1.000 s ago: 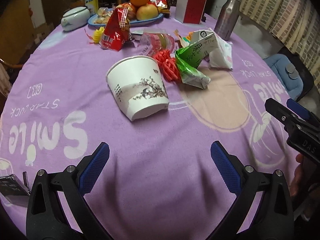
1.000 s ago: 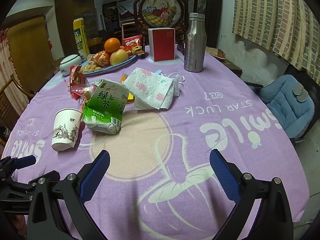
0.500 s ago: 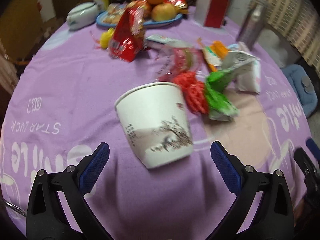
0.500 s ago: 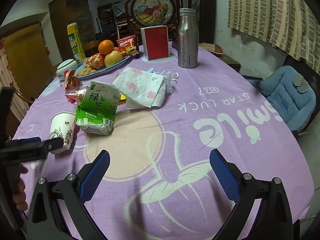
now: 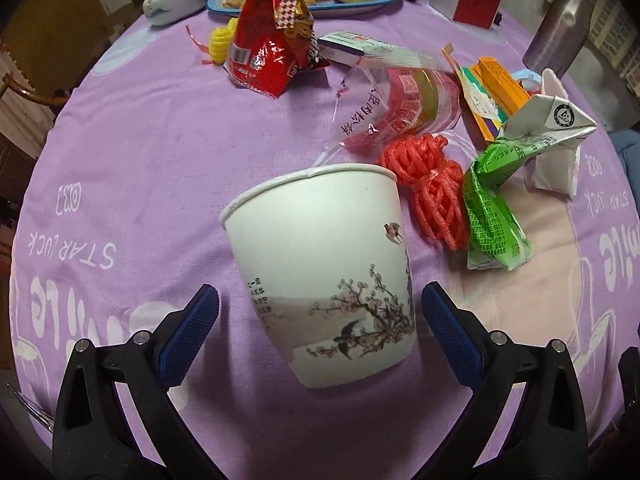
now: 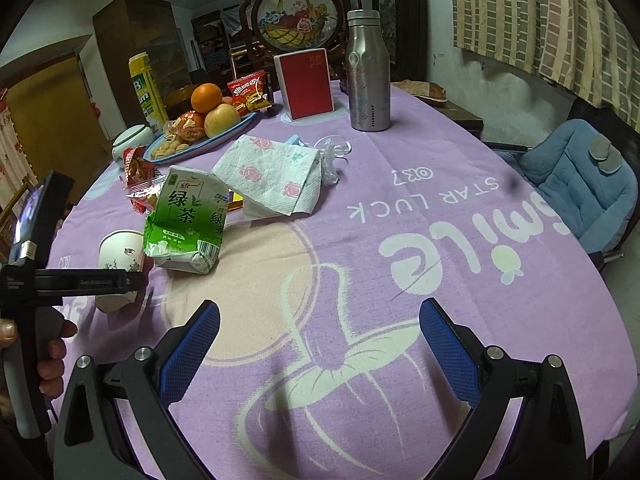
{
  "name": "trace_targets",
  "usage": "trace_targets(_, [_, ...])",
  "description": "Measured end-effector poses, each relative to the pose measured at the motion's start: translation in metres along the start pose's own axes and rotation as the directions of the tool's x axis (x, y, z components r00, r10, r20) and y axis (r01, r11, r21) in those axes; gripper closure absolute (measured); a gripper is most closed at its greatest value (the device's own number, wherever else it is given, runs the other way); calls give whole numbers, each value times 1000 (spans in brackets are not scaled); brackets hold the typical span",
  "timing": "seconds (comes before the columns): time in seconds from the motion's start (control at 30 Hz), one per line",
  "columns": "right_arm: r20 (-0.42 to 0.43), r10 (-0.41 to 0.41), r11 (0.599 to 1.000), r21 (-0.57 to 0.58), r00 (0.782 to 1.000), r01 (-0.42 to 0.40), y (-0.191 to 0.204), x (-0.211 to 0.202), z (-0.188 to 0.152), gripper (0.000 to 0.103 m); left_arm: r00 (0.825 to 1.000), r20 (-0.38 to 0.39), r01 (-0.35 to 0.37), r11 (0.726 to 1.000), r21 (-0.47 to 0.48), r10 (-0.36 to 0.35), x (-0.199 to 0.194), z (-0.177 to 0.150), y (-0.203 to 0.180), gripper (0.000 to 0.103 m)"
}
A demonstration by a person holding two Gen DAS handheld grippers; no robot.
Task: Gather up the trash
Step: 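Grasp the white paper cup with the left tool while the right tool grasps the pink-flowered tissue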
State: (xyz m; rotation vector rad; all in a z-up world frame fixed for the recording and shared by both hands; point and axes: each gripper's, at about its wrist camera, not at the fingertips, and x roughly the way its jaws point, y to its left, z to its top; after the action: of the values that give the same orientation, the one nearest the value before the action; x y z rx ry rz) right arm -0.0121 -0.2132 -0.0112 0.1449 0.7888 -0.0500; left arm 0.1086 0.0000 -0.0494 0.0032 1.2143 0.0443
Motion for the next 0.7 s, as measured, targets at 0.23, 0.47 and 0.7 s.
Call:
trace_targets(0.23, [3, -8, 1000, -13, 1000, 8, 2, -4, -1, 5, 999, 34, -7, 1000, 22, 6, 2, -1, -5, 25])
trace_targets(0.47, [-5, -28, 999, -39, 1000, 28, 13, -3, -1, 5, 986, 158, 54, 998, 21, -56, -32, -22, 16, 25])
trace_targets(0.7, [-25, -53, 994, -100, 998, 51, 35, 11, 5, 5, 960, 243, 138, 990, 32, -142, -60, -39, 38, 25])
